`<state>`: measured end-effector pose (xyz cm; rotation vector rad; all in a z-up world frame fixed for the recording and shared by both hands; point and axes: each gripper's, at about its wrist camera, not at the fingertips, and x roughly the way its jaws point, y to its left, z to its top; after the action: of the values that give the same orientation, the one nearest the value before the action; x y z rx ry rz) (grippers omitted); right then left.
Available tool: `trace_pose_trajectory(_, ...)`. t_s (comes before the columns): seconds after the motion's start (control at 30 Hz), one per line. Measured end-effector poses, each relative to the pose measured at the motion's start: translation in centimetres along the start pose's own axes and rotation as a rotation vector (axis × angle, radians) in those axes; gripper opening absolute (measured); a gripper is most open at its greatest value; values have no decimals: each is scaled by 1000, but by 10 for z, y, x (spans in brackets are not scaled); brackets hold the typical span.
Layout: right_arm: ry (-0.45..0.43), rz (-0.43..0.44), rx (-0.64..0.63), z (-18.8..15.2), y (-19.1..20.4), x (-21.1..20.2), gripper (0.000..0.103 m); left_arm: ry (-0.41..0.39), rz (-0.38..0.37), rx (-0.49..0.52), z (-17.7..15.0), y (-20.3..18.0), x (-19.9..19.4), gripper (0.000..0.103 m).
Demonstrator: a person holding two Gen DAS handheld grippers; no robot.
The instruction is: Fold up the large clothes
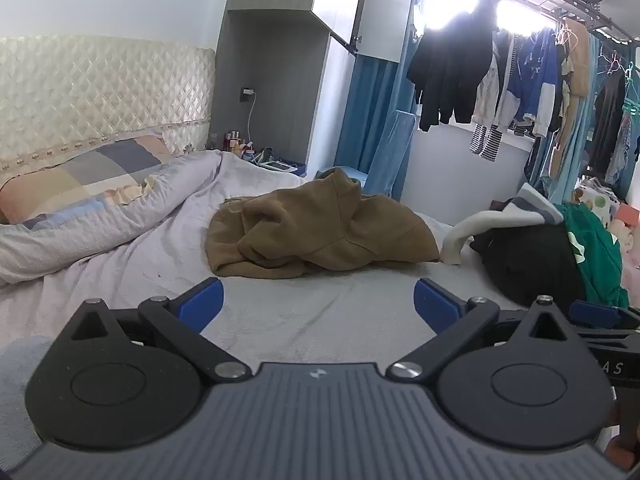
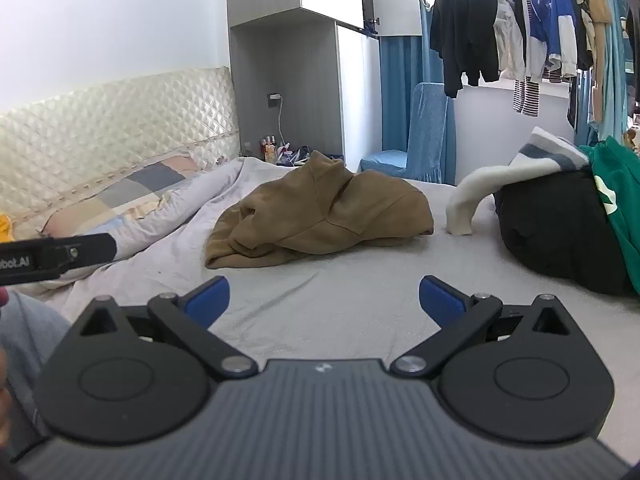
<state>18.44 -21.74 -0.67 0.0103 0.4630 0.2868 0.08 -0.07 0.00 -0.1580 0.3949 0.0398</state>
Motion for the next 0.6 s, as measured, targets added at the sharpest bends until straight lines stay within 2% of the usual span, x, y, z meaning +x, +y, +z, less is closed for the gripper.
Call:
trace_pose_trajectory(0.43,4,-14,-6,-2,8,4,103,-21,-16,3,1,-4,-7,103)
trace_pose_trajectory(0.5,0,-2,9,-3,6,-8,103,-21,-15,2,3,-4,-6,103)
trace_pose_trajectory(0.6,2,6,11,-1,2,-4,103,-21,-13,-1,2,-4,-6,103)
